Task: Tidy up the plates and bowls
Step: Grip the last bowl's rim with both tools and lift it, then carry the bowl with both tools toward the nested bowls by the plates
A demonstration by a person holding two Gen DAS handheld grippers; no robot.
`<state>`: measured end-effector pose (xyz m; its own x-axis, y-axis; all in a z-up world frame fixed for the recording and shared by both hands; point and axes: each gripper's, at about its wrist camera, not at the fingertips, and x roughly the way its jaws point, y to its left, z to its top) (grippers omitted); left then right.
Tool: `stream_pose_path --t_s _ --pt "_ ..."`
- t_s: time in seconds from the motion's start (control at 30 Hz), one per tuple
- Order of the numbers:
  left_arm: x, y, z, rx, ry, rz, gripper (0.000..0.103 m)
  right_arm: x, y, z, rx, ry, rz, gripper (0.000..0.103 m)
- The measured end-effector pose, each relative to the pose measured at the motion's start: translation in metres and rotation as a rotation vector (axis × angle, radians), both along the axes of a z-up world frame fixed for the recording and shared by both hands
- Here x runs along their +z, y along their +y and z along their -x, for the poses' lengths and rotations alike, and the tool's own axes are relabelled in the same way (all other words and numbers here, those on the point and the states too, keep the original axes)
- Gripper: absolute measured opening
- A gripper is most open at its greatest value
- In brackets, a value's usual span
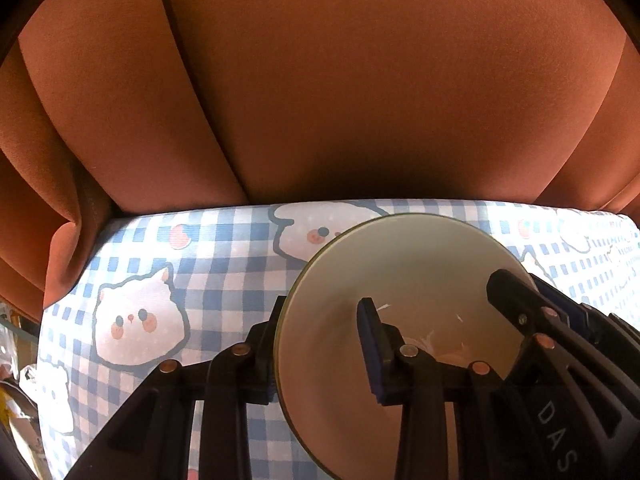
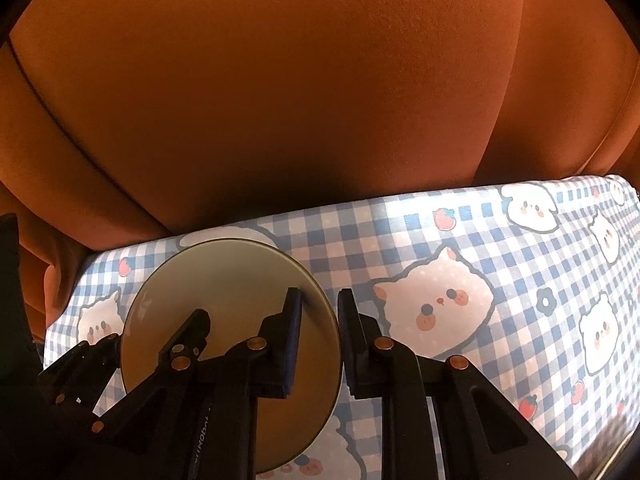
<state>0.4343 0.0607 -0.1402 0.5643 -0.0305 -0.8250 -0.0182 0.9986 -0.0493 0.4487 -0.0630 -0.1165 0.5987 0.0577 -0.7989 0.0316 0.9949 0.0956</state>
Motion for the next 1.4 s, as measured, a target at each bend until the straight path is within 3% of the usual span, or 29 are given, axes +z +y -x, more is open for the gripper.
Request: stream_pose_path --t_s 0.57,1.4 --pt "0.058 0.000 0.067 0.021 -0.050 -0.006 0.033 0.049 -0.002 0.050 0.015 -0.033 -0.002 0.022" --pt "0.106 -0.083 0.190 0.104 -0.112 -0.048 0.033 0.103 -0.071 0.182 0.113 -0.096 -0.014 0.022"
